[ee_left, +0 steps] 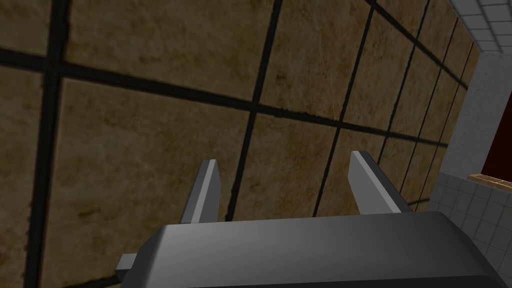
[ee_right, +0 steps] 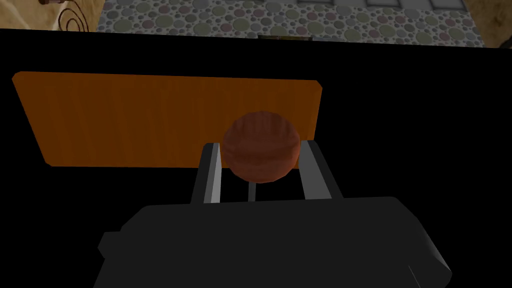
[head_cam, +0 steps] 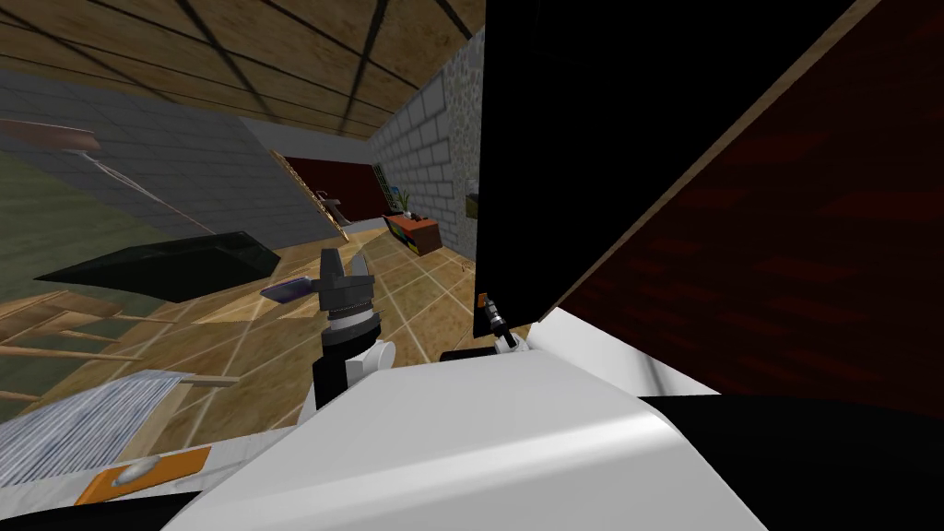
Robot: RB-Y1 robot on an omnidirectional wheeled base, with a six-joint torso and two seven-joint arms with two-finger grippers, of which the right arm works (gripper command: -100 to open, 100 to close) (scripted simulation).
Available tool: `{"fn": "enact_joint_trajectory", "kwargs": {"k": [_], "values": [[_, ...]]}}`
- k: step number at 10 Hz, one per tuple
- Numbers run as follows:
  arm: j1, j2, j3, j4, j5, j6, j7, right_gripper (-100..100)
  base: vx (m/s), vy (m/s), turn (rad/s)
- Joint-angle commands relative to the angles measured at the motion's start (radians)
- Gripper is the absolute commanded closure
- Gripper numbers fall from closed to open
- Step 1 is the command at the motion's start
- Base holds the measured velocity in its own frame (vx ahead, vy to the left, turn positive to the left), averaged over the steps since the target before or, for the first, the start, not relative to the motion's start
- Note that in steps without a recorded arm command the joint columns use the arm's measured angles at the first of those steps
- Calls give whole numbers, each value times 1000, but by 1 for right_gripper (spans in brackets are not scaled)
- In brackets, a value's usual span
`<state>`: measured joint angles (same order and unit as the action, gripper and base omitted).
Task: Push the door open
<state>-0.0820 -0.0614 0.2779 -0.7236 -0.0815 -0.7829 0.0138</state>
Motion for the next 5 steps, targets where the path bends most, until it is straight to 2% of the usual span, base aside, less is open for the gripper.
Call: {"fn": "enact_joint_trajectory", "kwargs": {"k": [1, 3, 4, 5], "values": [[-10, -10, -30, 5, -13, 3, 9, 100, 142, 101, -50], [-12, -16, -58, 9, -26, 3, 16, 100, 163, 103, -106], [-12, -16, -58, 9, -26, 3, 16, 100, 117, 69, -68], [-26, -10, -60, 36, -29, -12, 16, -100, -80, 48, -89]]}}
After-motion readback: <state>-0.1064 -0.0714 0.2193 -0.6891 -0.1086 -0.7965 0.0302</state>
